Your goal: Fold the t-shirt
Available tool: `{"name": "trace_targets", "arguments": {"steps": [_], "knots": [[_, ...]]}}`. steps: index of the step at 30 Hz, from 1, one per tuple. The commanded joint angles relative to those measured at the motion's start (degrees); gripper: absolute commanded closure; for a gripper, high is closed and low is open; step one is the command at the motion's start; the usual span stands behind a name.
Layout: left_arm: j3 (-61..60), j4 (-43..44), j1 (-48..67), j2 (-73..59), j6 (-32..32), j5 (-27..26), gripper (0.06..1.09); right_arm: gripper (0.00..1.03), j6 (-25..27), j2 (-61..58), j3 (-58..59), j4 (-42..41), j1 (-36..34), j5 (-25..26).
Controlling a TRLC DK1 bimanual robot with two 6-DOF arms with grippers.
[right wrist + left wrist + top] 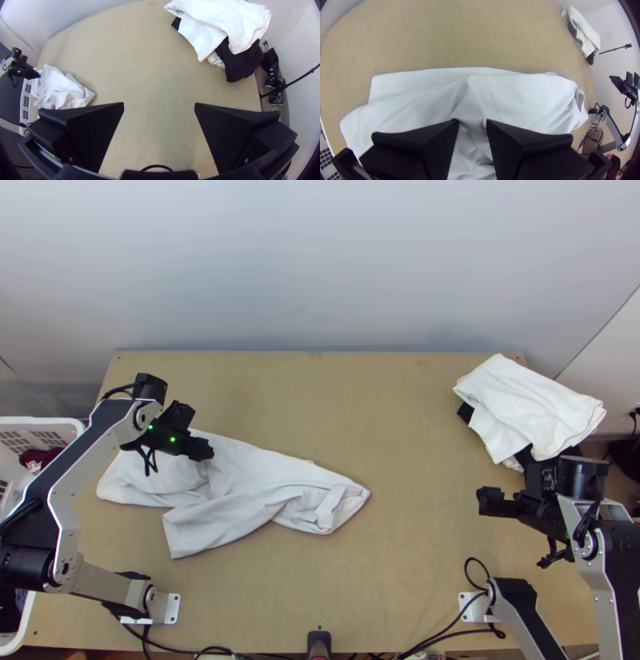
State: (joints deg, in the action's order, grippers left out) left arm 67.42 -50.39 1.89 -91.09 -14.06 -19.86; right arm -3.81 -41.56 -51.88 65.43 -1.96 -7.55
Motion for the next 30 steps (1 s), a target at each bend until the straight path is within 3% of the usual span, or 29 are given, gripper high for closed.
{"name": "trace_targets", "arguments": {"steps": [1, 3, 7, 15, 19, 27, 28, 30], "knots": [[-1.7, 3.8, 0.6, -0.9, 2.9, 0.2, 0.88, 0.04, 0.0, 0.3, 0.3, 0.0, -0.2, -0.2], [-1.7, 3.8, 0.7, -0.8, 3.5, 0.0, 0.94, 0.04, -0.1, 0.5, 0.4, 0.0, -0.2, -0.3], [-1.8, 3.9, -0.4, -0.4, 4.0, 0.0, 0.95, 0.04, -1.5, 0.7, 1.4, 0.3, 1.5, -3.9], [0.2, 3.9, -3.3, -0.8, 4.1, 0.0, 0.95, 0.04, -1.0, -7.8, 1.4, -2.1, 14.2, -7.1], [2.3, 3.8, -3.9, -1.9, 5.5, 0.0, 0.95, 0.04, 2.1, -16.9, -1.1, -3.0, 24.4, -7.0], [6.8, 3.6, -4.4, -4.4, 9.1, 0.0, 0.94, 0.04, 8.2, -40.4, -17.6, -3.5, 37.6, -7.0], [7.3, 3.6, -4.5, -4.6, 10.2, 0.0, 0.85, 0.04, 8.2, -42.8, -20.6, -3.4, 38.7, -7.0], [8.1, 2.8, -4.7, -4.7, 10.8, -0.4, 0.47, 0.04, 8.2, -47.4, -26.6, -3.4, 41.2, -7.0]]}}
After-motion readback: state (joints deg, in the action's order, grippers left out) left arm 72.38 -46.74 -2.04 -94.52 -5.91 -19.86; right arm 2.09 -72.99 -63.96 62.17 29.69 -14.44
